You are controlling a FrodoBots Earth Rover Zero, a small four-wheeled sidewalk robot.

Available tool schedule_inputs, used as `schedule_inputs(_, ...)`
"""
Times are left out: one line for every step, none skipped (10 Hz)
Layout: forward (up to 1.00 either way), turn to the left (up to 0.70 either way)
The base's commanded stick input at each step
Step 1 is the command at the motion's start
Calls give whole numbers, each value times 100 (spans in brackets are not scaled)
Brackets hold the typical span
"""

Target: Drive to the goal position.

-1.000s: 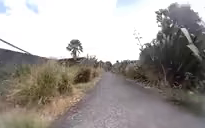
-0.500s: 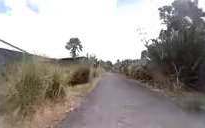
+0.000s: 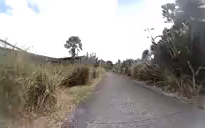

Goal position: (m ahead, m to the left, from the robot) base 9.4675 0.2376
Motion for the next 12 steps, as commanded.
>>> schedule_inputs(100,-6)
schedule_inputs(100,-36)
schedule_inputs(100,-39)
schedule_inputs(100,-25)
schedule_inputs(100,0)
schedule_inputs(100,0)
schedule_inputs(100,0)
schedule_inputs(100,0)
schedule_inputs(100,0)
schedule_inputs(100,0)
schedule_inputs(100,-37)
schedule_inputs(100,-40)
